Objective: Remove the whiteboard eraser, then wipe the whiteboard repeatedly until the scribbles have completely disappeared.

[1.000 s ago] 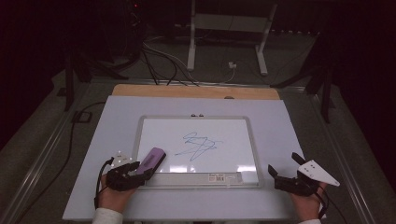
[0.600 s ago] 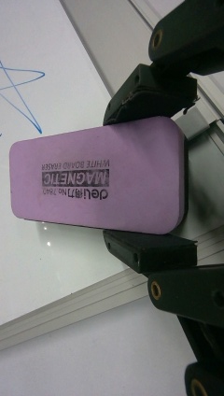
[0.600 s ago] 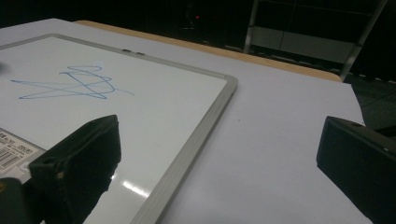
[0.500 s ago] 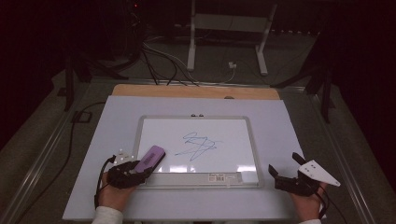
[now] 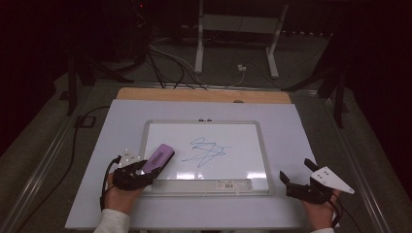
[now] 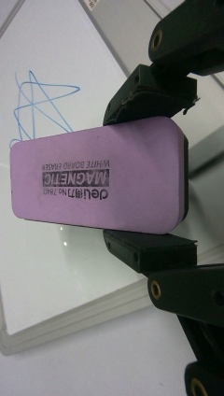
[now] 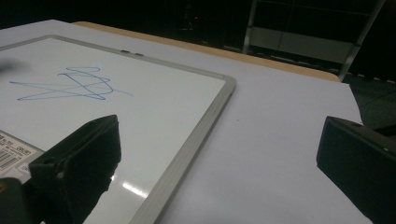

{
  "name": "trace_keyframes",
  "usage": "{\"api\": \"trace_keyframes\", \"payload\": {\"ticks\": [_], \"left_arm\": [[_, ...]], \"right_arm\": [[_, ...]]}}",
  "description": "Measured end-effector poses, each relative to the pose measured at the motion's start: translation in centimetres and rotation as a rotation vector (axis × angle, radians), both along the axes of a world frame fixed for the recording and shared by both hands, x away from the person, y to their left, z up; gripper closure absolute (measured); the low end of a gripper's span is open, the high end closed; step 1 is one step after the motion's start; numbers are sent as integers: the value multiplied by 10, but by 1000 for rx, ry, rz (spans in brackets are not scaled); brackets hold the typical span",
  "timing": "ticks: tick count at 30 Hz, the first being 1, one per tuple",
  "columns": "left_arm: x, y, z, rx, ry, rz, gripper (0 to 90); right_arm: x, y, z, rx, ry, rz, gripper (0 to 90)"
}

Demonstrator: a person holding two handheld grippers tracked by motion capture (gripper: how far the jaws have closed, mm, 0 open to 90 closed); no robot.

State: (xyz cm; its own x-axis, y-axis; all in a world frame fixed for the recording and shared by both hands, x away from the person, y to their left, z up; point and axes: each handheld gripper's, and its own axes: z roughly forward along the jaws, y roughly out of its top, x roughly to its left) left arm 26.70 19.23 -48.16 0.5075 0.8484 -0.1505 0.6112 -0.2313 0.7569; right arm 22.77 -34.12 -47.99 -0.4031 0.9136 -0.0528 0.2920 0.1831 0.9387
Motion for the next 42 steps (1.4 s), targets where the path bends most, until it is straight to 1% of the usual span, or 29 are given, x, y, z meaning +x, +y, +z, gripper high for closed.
{"api": "trace_keyframes", "payload": {"ticks": [12, 19, 23, 24, 29, 33, 36, 38, 39, 41, 42], "left_arm": [[13, -12, 9, 3, -34, -24, 416], [23, -23, 9, 3, -45, -36, 415], [29, -32, 7, 17, -48, -57, 416], [31, -35, 6, 24, -46, -62, 416], [38, -46, -1, 41, -42, -79, 415], [44, -50, -7, 60, -31, -87, 415], [46, -53, -11, 65, -25, -93, 415], [47, -54, -13, 58, -20, -104, 414], [48, -55, -14, 63, -15, -104, 413], [51, -57, -16, 36, 2, -113, 385], [52, -58, -17, 29, 1, -106, 385]], "right_arm": [[-1, -2, 1, 3, -3, -4, 5], [0, -1, 0, 1, -1, -2, 5], [0, -1, 0, 2, -6, -3, 5], [1, -1, 0, 1, 0, -4, 5], [1, 0, 0, -3, 0, 0, 5], [1, 0, 0, -2, -2, 0, 5], [2, -1, -1, -3, 3, -1, 5], [2, 0, -1, -4, 1, 0, 5], [1, 0, 0, -5, 0, 2, 5], [1, 0, 0, -7, 0, 1, 5], [1, 0, 0, -7, 0, 1, 5]]}}
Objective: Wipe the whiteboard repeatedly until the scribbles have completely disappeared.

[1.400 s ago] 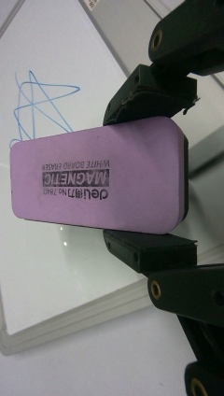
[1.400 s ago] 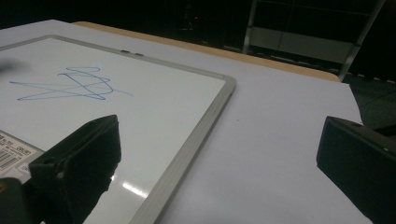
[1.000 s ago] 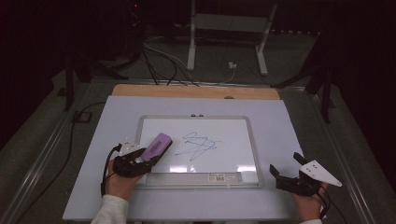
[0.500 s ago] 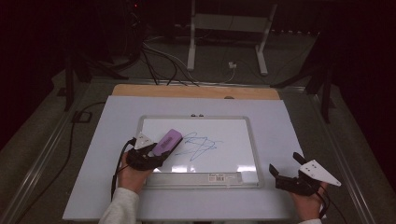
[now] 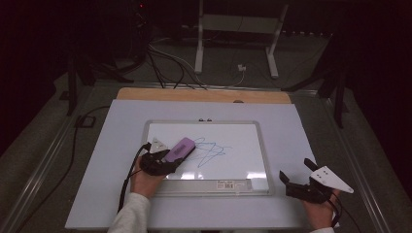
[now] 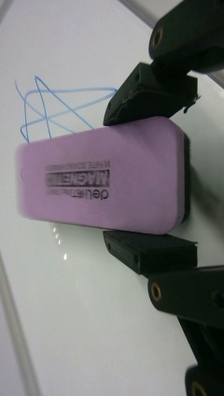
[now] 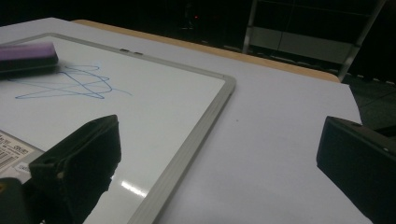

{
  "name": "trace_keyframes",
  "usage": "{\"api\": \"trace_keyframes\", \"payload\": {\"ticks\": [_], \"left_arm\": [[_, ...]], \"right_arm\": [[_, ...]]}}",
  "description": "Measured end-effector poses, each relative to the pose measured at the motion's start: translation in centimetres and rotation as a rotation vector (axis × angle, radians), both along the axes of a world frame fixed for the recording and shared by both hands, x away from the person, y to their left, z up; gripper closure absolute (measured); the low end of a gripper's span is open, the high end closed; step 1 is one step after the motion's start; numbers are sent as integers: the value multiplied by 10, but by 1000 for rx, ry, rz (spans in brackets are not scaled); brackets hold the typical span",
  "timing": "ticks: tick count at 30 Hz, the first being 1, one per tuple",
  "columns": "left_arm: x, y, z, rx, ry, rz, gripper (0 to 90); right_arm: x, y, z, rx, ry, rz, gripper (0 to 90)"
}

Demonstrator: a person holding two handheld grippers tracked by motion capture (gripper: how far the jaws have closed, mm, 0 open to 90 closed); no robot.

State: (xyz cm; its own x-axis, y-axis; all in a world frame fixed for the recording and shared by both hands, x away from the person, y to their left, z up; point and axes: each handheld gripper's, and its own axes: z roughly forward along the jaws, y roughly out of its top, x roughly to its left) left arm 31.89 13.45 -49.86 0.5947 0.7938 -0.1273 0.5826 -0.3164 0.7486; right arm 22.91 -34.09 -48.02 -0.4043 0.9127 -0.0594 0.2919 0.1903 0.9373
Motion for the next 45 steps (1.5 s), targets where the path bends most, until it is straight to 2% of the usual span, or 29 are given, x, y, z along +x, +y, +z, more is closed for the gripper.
{"api": "trace_keyframes", "payload": {"ticks": [4, 8, 12, 17, 23, 31, 35, 39, 45], "left_arm": [[6, -5, 1, -38, 6, 10, 273], [11, -11, 1, -56, 15, -3, 272], [16, -17, -3, -32, 31, -1, 279], [19, -20, -8, -23, 47, -4, 352], [19, -23, -9, -2, 43, -7, 412], [25, -12, -4, 43, 61, 76, 417], [25, -10, -3, 55, 64, 84, 417], [22, -16, -4, 53, 62, 69, 418], [13, -31, -3, 58, 70, 0, 418]], "right_arm": [[0, -1, 0, 6, 0, -3, 5], [0, 0, 0, 2, 2, -1, 5], [0, 0, 0, 1, 1, 1, 5], [0, -2, 0, 3, 4, -1, 5], [0, -1, 0, 2, 4, -1, 5], [0, -2, 0, 4, 2, -4, 5], [0, -2, 0, 2, 5, -3, 5], [0, -1, 0, 0, 4, -1, 5], [1, -1, -1, 0, 4, -2, 5]]}}
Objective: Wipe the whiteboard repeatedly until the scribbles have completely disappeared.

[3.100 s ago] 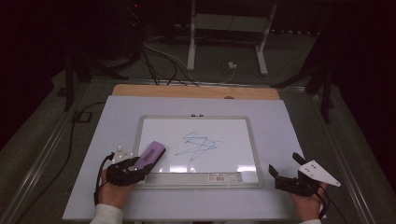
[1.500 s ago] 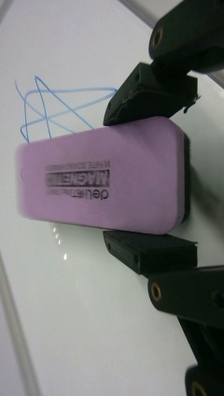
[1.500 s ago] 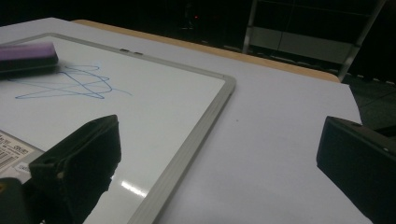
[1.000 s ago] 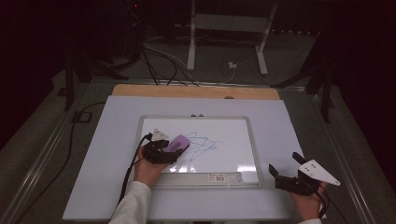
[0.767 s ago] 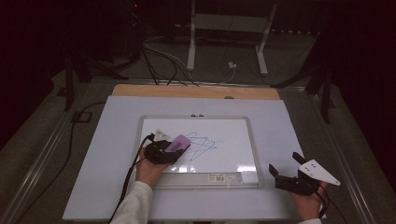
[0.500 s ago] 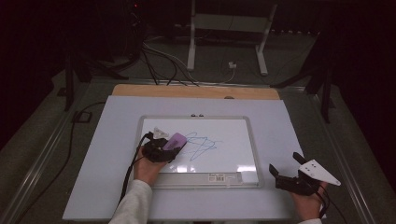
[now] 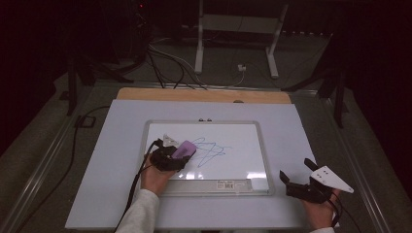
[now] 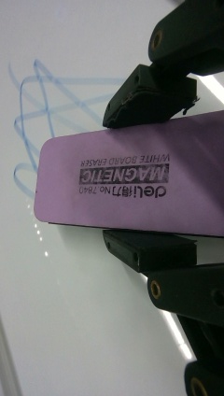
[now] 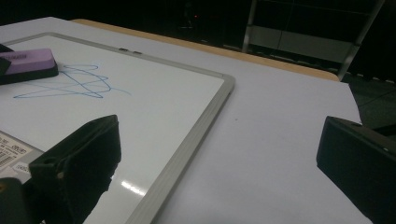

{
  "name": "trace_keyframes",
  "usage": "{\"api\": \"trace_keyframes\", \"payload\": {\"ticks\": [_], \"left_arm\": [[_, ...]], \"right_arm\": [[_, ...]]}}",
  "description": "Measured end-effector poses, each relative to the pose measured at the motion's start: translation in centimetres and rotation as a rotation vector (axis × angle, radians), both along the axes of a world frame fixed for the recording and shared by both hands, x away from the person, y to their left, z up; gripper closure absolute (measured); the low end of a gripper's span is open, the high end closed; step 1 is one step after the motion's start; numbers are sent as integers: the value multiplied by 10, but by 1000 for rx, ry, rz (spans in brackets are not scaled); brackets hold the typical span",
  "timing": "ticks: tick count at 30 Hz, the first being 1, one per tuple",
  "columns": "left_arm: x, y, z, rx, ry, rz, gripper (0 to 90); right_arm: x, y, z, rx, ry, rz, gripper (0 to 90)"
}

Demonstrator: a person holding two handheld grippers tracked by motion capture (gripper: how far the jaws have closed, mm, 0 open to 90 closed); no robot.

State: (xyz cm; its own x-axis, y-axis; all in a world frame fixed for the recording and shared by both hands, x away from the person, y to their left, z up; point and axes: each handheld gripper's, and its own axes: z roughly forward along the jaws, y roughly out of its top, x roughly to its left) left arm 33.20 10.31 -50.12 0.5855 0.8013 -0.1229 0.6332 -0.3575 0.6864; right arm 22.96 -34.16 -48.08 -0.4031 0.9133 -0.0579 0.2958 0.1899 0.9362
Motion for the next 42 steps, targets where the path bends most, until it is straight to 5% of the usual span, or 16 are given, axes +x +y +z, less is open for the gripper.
{"api": "trace_keyframes", "payload": {"ticks": [4, 14, 29, 42], "left_arm": [[-1, -3, 1, 8, -1, -17, 418], [11, 19, 2, 20, 10, 99, 419], [-8, -19, 4, 41, 0, -46, 419], [18, 13, 2, 31, 10, 123, 419]], "right_arm": [[0, 0, 0, 0, -1, 0, 5], [0, -1, 0, 1, -1, -1, 5], [0, 0, 0, 0, -1, 0, 5], [0, -1, 0, 0, 1, -2, 5]]}}
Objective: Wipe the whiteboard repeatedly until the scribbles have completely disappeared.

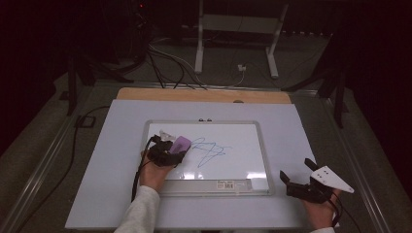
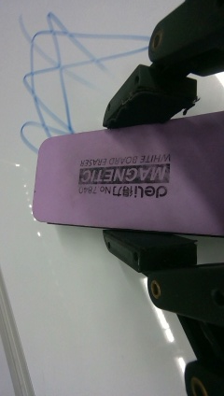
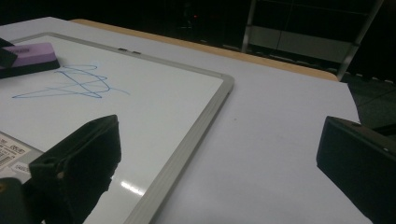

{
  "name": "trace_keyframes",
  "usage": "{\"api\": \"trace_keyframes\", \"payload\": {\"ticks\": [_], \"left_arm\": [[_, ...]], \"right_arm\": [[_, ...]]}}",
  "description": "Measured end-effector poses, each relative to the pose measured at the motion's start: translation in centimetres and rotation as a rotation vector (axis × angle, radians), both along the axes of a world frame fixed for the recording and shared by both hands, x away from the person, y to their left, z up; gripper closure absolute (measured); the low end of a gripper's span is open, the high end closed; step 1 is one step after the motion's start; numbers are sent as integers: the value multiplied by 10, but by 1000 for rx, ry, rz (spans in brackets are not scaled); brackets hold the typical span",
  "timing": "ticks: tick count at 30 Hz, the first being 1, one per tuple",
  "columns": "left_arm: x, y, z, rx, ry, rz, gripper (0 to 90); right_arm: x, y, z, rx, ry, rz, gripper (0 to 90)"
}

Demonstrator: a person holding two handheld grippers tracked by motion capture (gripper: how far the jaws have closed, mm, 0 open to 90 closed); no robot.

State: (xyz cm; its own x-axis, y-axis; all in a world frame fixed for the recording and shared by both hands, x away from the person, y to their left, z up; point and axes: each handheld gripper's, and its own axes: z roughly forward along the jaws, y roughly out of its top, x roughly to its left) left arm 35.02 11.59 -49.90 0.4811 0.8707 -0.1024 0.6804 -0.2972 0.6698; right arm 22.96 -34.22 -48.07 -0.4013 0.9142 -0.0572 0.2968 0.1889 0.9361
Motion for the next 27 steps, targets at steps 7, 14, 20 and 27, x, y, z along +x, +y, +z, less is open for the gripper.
{"api": "trace_keyframes", "payload": {"ticks": [7, 14, 20, 27], "left_arm": [[3, -15, 1, 9, 4, -38, 419], [0, -37, 1, 0, 3, -115, 419], [13, -31, 2, 35, -2, -59, 419], [34, -16, 1, 12, 13, 35, 419]], "right_arm": [[0, 1, 0, -1, 1, 1, 5], [0, 0, 0, 1, 2, 0, 5], [0, 0, 0, -1, 1, -1, 5], [1, 0, -1, -2, 3, 0, 5]]}}
